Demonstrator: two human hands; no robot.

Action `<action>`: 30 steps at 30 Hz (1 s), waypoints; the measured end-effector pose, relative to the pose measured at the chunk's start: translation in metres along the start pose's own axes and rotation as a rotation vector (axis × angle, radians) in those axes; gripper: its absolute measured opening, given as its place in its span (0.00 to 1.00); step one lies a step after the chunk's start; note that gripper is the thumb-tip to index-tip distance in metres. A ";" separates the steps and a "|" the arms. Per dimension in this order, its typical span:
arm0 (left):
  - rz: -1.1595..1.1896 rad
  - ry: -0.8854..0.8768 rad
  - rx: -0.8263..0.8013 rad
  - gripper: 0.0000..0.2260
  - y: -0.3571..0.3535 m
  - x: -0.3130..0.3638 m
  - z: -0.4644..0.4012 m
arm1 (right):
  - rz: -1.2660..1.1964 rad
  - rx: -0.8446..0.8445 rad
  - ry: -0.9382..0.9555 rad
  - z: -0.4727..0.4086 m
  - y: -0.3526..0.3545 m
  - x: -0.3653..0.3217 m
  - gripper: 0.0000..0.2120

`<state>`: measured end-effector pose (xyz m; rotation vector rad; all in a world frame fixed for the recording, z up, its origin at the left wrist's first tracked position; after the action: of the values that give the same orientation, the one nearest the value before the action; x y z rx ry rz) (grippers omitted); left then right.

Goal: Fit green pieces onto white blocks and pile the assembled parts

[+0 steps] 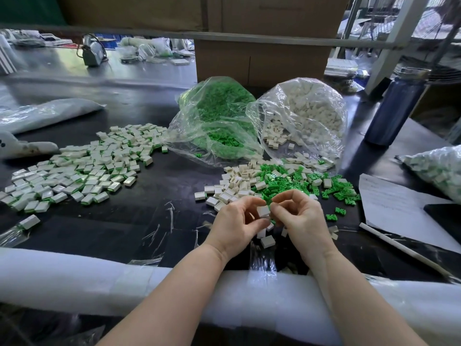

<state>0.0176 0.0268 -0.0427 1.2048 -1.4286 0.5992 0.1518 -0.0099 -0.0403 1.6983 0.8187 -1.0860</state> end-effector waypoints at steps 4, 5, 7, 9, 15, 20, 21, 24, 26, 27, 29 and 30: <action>-0.042 -0.025 0.033 0.08 0.001 -0.003 0.000 | 0.048 -0.015 0.023 0.001 -0.002 -0.002 0.06; -0.047 -0.045 0.055 0.05 0.002 -0.003 -0.001 | 0.033 -0.019 0.025 0.001 -0.001 -0.003 0.06; -0.030 -0.055 0.086 0.06 0.005 -0.004 -0.002 | 0.001 -0.027 0.026 0.001 0.000 -0.004 0.05; 0.029 -0.017 0.064 0.05 0.005 -0.004 -0.002 | 0.027 -0.030 0.030 0.001 0.001 -0.005 0.05; 0.134 0.066 -0.020 0.05 0.004 -0.003 -0.002 | 0.132 -0.019 0.015 0.001 -0.002 -0.006 0.09; 0.100 0.091 -0.041 0.07 0.004 -0.003 -0.001 | 0.254 -0.027 0.037 0.003 -0.004 -0.005 0.11; 0.086 0.086 -0.040 0.07 0.004 -0.003 0.000 | 0.264 -0.029 0.038 0.003 -0.004 -0.005 0.12; 0.000 0.036 -0.038 0.07 0.003 -0.004 0.001 | 0.288 -0.048 0.035 0.003 -0.003 -0.003 0.11; -0.063 -0.015 -0.039 0.07 0.003 -0.004 0.002 | 0.299 -0.061 0.028 0.002 -0.003 -0.003 0.11; -0.081 -0.032 -0.042 0.07 0.002 -0.004 0.002 | 0.301 -0.064 0.029 0.002 -0.003 -0.002 0.10; -0.082 -0.037 -0.053 0.07 0.002 -0.003 0.002 | 0.301 -0.073 0.034 0.002 -0.003 -0.002 0.11; -0.067 -0.024 -0.060 0.07 0.002 -0.004 0.002 | 0.300 -0.079 0.037 0.002 -0.003 -0.002 0.11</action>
<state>0.0143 0.0276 -0.0459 1.2106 -1.4115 0.4939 0.1479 -0.0112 -0.0394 1.7139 0.5974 -0.8098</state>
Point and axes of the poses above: each hand's wrist, its own z-axis away from the middle knuckle, its own y-axis out of the back of the hand, x = y × z, the point moved 2 cm from there along -z, towards the middle knuckle, and after that the axes turned 13 degrees about z, right-handed, at the moved point
